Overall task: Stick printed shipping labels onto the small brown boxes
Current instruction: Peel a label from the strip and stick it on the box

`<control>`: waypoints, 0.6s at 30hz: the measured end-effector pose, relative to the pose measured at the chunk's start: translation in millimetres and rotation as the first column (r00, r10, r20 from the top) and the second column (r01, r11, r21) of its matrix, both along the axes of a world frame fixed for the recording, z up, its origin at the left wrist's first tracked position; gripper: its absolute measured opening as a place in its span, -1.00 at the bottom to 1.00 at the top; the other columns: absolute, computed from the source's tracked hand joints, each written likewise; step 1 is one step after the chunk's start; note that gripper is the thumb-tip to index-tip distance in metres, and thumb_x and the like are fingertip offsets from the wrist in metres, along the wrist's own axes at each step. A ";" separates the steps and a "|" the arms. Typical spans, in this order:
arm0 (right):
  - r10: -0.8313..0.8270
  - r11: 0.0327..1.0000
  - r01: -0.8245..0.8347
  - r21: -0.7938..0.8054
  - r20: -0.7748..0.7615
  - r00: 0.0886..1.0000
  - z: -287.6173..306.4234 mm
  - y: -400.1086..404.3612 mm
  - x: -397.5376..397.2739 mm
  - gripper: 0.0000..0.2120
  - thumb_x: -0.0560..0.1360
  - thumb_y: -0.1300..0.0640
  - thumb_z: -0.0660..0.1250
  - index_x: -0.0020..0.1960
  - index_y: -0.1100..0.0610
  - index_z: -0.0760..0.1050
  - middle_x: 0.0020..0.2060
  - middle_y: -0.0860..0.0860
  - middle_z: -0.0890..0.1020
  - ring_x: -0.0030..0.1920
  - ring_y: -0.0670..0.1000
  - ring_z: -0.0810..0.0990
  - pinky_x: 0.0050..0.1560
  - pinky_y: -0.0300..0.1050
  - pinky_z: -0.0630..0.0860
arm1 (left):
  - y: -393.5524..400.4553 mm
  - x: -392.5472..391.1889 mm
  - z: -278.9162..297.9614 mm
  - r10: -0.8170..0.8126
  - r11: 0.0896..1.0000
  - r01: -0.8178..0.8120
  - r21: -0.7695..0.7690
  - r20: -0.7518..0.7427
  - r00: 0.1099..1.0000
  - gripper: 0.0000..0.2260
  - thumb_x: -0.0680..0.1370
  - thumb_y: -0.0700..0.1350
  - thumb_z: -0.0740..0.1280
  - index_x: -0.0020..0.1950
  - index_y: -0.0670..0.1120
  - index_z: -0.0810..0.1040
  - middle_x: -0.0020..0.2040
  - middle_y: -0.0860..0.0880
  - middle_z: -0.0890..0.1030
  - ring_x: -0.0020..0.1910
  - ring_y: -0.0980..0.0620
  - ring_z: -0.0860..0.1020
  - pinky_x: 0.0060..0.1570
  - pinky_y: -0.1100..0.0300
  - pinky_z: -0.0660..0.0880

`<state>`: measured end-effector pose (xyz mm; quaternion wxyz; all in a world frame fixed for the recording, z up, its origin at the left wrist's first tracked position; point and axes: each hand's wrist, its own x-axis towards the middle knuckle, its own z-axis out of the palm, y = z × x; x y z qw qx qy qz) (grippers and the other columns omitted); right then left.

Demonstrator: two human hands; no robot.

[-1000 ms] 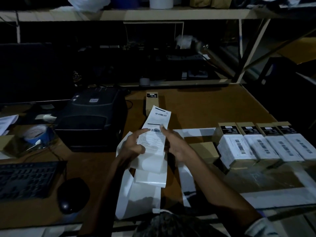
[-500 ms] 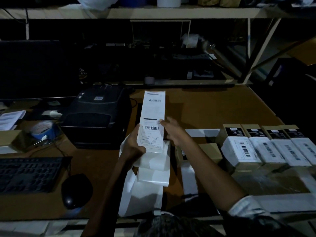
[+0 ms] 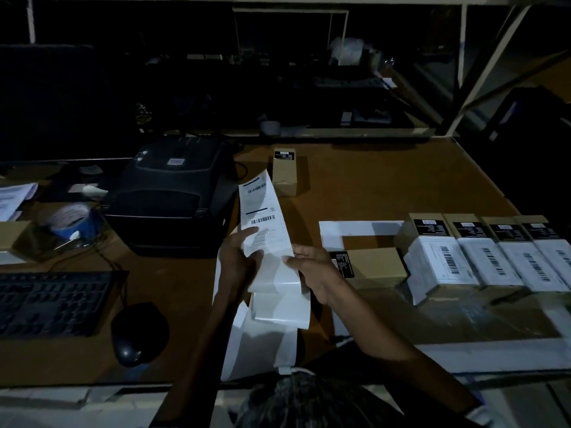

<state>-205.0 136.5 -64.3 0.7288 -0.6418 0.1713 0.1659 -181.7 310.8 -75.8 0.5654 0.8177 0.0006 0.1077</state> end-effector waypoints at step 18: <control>-0.115 0.990 0.128 -0.066 0.171 0.979 -16.2 25.0 -12.6 -0.76 0.57 0.40 0.32 0.11 0.15 0.66 -0.05 0.03 0.75 -0.07 0.02 0.74 -0.12 -0.16 0.64 | -15.1 10.7 -17.0 -0.189 0.846 0.097 0.525 0.126 0.974 -0.73 0.33 -0.09 0.62 -0.04 -0.16 0.74 0.19 -0.14 0.64 0.22 -0.19 0.55 0.14 -0.16 0.54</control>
